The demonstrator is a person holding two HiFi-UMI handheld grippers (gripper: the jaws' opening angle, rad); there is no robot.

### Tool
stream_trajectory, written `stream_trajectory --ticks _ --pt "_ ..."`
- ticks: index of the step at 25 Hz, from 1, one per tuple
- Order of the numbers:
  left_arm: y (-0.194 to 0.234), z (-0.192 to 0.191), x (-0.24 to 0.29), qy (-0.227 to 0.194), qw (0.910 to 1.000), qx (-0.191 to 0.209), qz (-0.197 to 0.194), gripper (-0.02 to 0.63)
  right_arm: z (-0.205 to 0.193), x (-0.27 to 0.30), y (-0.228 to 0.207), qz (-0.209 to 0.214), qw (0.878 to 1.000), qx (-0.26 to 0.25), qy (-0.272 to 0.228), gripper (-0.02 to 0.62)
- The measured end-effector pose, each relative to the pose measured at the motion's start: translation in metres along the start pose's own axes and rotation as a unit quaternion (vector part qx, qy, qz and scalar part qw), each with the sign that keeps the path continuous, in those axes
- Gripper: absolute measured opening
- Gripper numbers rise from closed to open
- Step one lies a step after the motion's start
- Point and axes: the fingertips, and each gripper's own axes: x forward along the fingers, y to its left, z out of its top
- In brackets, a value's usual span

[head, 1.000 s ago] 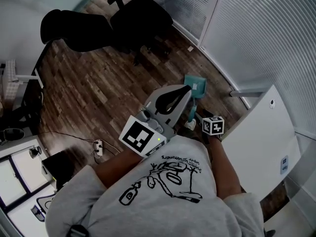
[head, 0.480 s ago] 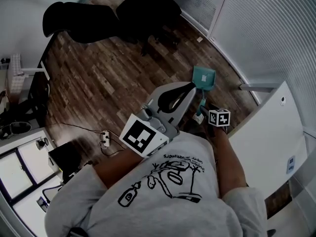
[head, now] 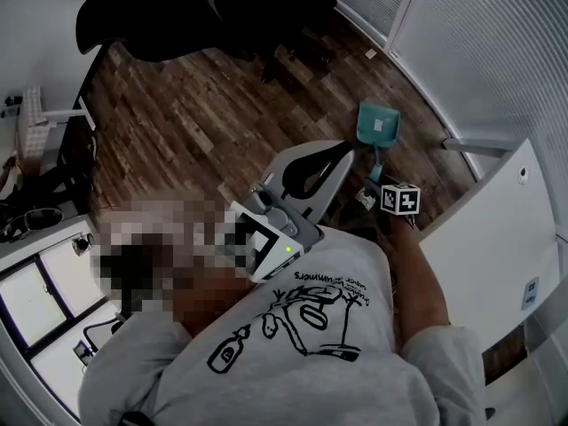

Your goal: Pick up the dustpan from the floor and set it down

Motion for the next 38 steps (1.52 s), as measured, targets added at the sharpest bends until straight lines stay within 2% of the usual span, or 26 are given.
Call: stream_trajectory --ticks 13,18,19,22,38 --pt "0.01 -0.018 -0.009 0.016 0.9997 -0.006 0.015 0.002 0.0 0.017 0.001 0.028 0.999 0.033 -0.014 0.207" --pt "0.013 -0.02 -0.012 0.019 0.9996 -0.007 0.018 0.002 0.005 0.021 0.003 0.026 0.999 0.036 -0.02 0.204" --pt "0.014 -0.02 -0.013 0.02 0.9996 -0.007 0.018 0.002 0.005 0.022 0.002 0.025 0.999 0.041 -0.022 0.198" --pt "0.013 -0.02 -0.013 0.02 0.9996 -0.006 0.018 0.002 0.006 0.021 -0.001 0.026 0.997 0.066 -0.033 0.118" --pt "0.018 -0.015 -0.013 0.015 0.9996 -0.004 0.023 0.002 0.024 0.017 0.005 0.058 0.993 0.085 -0.065 0.094"
